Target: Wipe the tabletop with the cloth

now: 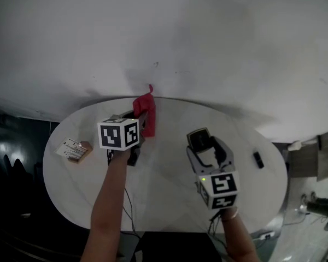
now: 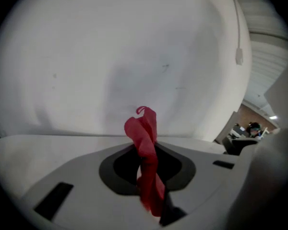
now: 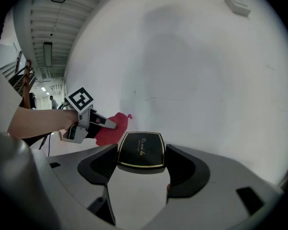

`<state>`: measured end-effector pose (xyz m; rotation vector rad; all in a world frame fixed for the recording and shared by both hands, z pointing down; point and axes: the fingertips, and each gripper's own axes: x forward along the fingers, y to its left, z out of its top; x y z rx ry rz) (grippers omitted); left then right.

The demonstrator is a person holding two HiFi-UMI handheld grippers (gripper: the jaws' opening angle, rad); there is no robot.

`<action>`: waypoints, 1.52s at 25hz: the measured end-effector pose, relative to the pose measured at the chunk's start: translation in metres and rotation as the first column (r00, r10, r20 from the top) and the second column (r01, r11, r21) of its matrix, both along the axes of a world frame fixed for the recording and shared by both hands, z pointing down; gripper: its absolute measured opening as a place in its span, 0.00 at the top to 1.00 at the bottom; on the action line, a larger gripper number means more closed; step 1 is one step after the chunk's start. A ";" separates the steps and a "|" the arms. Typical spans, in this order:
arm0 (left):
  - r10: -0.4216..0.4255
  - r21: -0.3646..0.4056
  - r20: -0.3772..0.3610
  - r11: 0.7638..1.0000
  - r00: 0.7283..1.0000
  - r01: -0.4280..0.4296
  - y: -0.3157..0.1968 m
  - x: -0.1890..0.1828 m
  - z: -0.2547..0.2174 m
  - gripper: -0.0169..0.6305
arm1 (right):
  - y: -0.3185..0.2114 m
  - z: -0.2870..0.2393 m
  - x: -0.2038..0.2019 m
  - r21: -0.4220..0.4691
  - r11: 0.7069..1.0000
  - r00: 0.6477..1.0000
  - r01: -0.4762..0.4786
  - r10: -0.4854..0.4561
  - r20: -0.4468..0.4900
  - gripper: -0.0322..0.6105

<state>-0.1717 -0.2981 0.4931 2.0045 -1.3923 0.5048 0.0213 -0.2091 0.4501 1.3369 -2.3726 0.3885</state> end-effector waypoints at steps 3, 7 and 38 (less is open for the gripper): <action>0.129 0.017 -0.102 0.992 0.986 -0.128 0.000 0.075 -0.013 0.88 | 0.007 -0.002 0.029 0.010 0.999 0.998 -0.053 0.054 -0.029 0.48; 0.248 -0.001 -0.207 0.967 0.946 -0.253 0.008 0.167 -0.014 0.88 | 0.017 -0.009 0.065 0.026 0.991 0.990 -0.131 0.132 -0.041 0.48; -0.121 -0.118 0.286 0.980 0.950 0.160 0.078 -0.111 0.056 0.88 | 0.037 -0.010 -0.030 0.016 0.999 0.998 0.029 -0.028 -0.056 0.48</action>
